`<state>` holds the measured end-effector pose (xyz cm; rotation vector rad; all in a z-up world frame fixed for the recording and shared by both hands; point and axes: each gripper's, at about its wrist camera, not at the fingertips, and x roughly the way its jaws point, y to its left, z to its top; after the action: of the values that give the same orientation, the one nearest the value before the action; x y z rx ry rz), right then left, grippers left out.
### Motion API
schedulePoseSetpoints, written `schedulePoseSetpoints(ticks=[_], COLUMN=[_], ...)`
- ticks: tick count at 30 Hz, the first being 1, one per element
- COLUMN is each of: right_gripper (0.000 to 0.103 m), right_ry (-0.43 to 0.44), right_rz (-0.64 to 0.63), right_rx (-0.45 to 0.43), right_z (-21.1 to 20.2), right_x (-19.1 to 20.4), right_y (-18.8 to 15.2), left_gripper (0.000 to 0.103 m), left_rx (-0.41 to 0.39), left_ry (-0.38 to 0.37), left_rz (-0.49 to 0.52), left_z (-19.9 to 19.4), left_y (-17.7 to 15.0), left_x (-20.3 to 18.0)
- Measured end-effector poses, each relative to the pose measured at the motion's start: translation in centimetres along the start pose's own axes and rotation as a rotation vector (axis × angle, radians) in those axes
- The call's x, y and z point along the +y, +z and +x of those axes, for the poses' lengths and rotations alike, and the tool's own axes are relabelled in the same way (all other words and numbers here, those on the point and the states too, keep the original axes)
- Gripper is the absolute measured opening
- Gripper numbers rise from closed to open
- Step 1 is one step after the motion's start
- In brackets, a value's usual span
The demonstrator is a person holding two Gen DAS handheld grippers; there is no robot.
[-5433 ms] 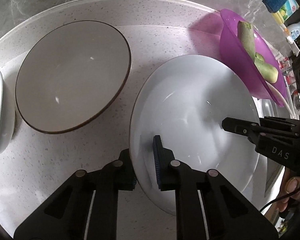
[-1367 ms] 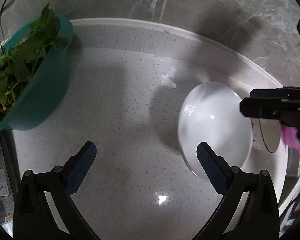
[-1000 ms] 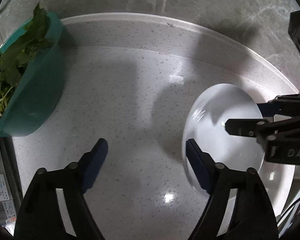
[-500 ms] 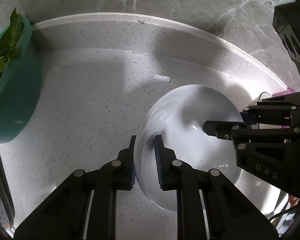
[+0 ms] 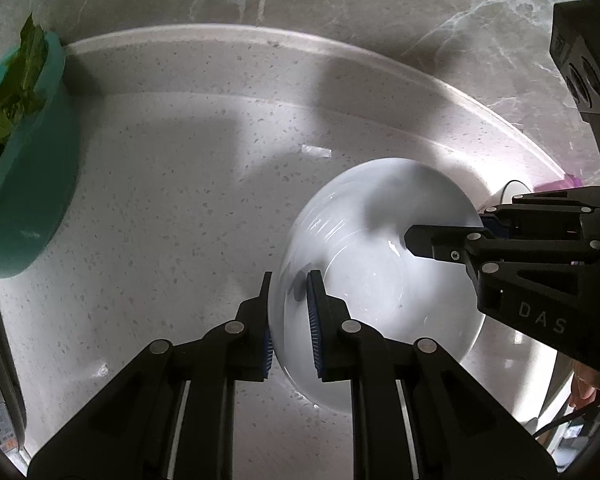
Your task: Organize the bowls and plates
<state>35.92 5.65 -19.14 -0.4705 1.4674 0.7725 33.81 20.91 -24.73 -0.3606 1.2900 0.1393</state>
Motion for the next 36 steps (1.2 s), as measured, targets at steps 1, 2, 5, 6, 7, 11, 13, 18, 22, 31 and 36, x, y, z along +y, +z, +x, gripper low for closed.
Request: schedulePoseSetpoints(ticks=[1,2,5,6,7,11,13,18,22,31,36], right_gripper=[0.013,0.013,0.013,0.013,0.013,0.013,0.013,0.013,0.013,0.013,0.013], right_ry=[0.003,0.005,0.007,0.008,0.009,0.01,0.009,0.0,-0.007,-0.031,-0.019], right_rz=[0.006,0.011,0.021,0.025,0.03,0.05,0.062,0.092,0.129,0.23,0.306], right_rx=[-0.002,-0.006,-0.016,-0.02,-0.026,-0.045,-0.055,-0.07,-0.082,-0.108,-0.105], right_z=[-0.2,-0.5,-1.5,-2.0,-2.5,-4.3,-5.4,-7.2,-8.6,-11.2,-11.5], right_x=[-0.1,-0.3,-0.5,-0.5,-0.7,-1.2,-1.8,-2.7,-3.9,-5.8,-7.1], right_y=[0.0,-0.1,-0.6,-1.0,-1.3,-2.8,-3.9,-7.1,-10.7,-21.1,-26.8], left_gripper=[0.013,0.013,0.013,0.012,0.012,0.012,0.012,0.012,0.012,0.012,0.012], left_rx=[-0.001,-0.002,-0.008,-0.011,-0.014,-0.025,-0.026,-0.027,-0.026,0.018,0.057], left_ry=[0.0,0.0,-0.007,-0.009,-0.009,-0.018,-0.029,-0.059,-0.08,-0.134,-0.164], left_rz=[0.004,0.008,0.021,0.028,0.038,0.08,0.103,0.164,0.223,0.399,0.478], left_z=[-0.2,-0.6,-1.6,-1.8,-2.2,-3.6,-4.4,-6.0,-7.1,-8.6,-8.4], left_y=[0.0,0.1,0.1,0.2,0.2,-0.3,-0.7,-2.3,-4.3,-12.1,-15.9], left_x=[-0.2,-0.2,-0.9,-1.0,-1.5,-2.8,-3.9,-6.8,-9.5,-16.1,-18.6])
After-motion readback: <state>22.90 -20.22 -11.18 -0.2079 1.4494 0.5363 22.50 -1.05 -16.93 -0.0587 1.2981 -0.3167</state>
